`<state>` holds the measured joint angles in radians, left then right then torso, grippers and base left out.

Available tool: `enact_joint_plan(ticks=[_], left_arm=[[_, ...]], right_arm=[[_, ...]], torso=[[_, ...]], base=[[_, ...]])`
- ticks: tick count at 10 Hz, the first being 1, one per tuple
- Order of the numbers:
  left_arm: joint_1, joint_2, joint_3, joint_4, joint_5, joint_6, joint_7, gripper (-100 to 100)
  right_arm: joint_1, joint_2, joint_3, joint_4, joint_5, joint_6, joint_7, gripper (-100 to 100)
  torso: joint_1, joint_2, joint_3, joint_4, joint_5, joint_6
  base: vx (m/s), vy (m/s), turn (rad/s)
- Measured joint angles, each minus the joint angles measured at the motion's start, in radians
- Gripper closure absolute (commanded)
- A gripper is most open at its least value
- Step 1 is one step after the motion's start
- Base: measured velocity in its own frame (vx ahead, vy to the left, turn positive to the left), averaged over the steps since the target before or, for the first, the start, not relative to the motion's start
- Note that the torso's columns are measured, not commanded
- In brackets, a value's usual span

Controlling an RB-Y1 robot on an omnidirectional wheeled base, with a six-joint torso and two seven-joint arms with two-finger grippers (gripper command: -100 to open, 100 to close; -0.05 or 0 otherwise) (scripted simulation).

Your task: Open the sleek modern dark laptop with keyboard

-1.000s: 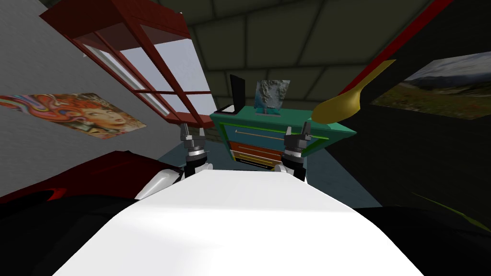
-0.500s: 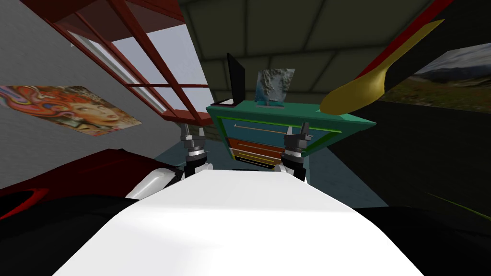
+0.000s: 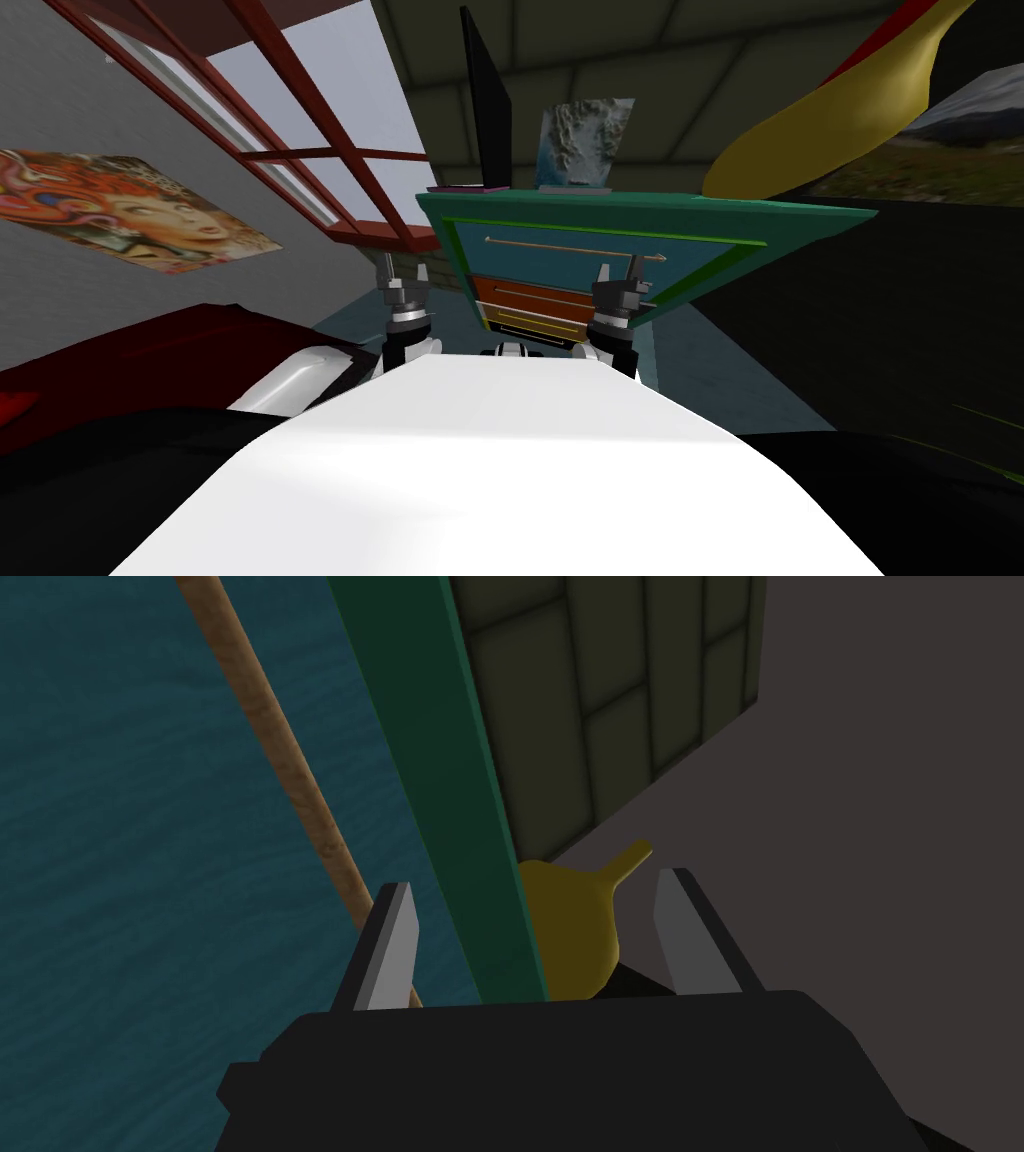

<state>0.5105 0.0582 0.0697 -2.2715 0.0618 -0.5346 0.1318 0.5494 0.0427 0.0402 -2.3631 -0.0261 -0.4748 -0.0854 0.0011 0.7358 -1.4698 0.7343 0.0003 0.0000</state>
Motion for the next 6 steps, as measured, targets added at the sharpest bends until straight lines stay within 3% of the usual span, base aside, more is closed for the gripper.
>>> enact_joint_plan(ticks=[3,6], left_arm=[[-0.083,0.062,0.001,-0.003,-0.009,0.06,-0.027,-100],[-0.138,0.092,0.012,-0.014,-0.008,0.111,-0.04,-100]], right_arm=[[0.0,0.0,0.0,0.0,0.0,0.0,0.0,0],[0.0,0.0,0.0,0.0,0.0,0.0,0.0,0]], torso=[[0.0,0.003,-0.006,0.004,0.0,0.0],[-0.002,0.002,-0.007,0.003,0.0,0.0]], base=[[-0.049,0.04,-0.001],[-0.04,0.025,0.001]])
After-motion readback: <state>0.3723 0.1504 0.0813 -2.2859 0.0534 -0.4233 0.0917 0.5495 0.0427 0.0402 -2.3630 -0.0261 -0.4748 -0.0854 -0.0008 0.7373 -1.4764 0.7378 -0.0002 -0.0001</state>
